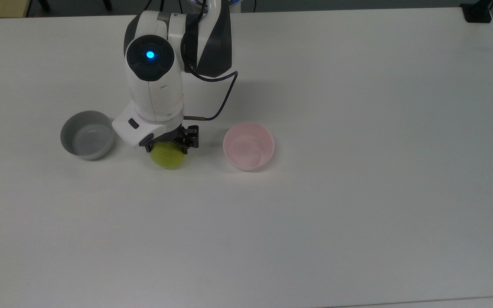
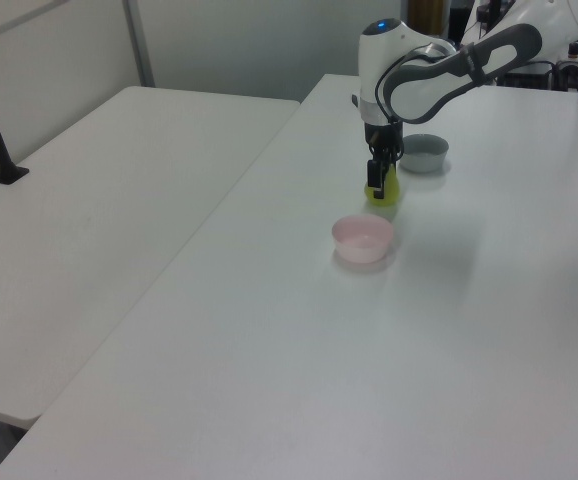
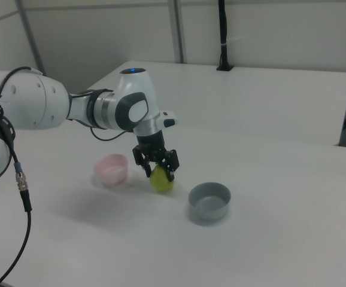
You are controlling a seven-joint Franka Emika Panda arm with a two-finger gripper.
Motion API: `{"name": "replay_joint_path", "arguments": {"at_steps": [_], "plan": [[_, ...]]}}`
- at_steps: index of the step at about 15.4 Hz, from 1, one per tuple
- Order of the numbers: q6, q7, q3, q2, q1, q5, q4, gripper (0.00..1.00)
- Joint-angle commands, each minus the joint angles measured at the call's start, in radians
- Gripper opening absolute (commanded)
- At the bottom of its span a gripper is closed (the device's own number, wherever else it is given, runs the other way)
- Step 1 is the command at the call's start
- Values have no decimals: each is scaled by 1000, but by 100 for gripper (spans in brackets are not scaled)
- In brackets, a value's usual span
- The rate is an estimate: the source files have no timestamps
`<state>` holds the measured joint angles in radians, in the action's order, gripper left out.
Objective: Place the pear in the bowl
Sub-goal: 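Lower the gripper and close it around the green pear, then lift the pear and carry it over the pink bowl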
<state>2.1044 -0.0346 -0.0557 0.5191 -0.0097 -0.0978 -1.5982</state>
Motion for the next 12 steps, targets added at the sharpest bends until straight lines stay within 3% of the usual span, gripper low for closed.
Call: {"name": "replay_joint_path", "arguments": {"at_steps": [1,3,12], "plan": [[32,-16,-1,7,2,-11,-16,48],[29,-16,-1,1,2,-11,-12,42],[-128,-11,11,-143,8,-10,34,43]]}}
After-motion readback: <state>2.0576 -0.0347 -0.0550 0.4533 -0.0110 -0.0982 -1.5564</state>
